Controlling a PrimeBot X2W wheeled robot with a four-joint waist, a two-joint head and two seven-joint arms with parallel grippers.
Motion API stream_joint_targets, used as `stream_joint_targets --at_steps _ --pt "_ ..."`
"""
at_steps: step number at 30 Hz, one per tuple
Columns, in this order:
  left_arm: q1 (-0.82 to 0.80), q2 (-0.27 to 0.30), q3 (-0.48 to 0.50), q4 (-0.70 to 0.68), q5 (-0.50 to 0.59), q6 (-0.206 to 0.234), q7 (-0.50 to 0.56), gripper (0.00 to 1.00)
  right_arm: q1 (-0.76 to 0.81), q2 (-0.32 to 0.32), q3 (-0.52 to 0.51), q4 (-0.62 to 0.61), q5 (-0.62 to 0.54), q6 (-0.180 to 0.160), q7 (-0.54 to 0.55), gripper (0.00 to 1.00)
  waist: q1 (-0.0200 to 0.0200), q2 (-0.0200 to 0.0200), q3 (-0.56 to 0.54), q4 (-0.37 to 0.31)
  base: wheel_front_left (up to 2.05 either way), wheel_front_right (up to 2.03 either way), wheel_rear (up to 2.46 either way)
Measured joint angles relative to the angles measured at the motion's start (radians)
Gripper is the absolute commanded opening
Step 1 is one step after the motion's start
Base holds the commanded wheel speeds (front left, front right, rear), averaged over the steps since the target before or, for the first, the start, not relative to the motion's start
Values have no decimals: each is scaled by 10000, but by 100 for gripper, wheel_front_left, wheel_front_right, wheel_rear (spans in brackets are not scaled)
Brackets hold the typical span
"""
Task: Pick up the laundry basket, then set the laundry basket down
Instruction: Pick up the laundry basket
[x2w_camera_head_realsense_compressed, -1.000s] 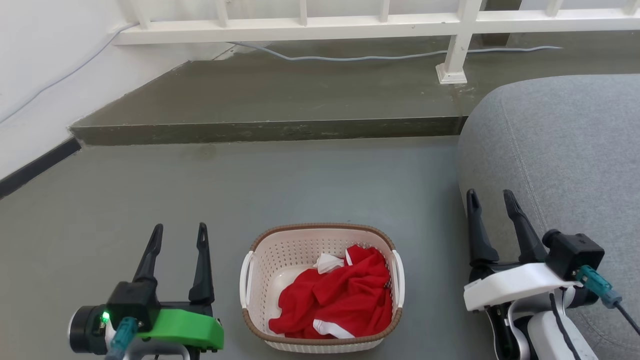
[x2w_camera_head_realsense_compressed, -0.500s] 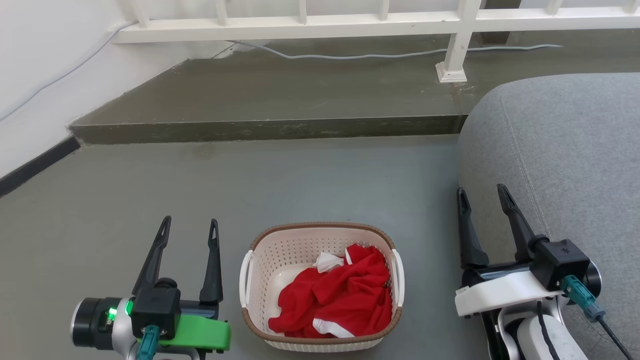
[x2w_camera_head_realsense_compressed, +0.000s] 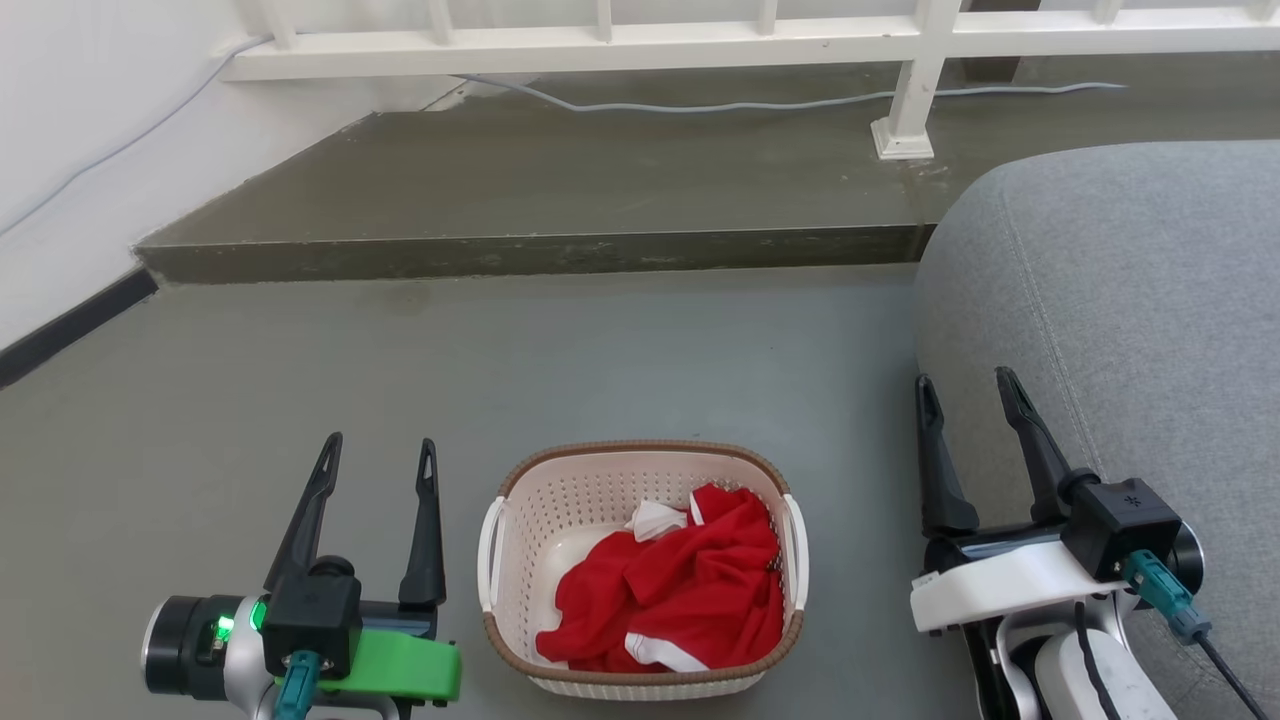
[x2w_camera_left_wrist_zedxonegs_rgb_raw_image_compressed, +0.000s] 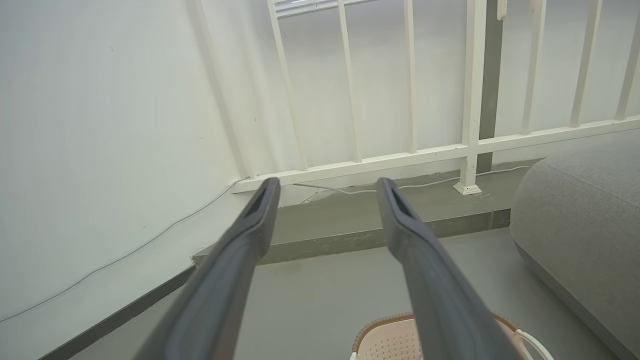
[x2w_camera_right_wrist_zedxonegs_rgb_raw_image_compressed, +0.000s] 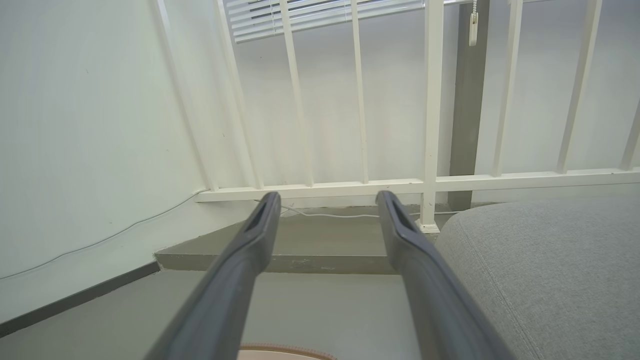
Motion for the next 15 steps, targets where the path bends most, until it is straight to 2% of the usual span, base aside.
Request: stream_joint_targets --at_steps 15 --pt "-3 0 -4 -42 2 81 0 100 1 0 -174 -188 267 -2 0 100 0 0 530 7 0 0 0"
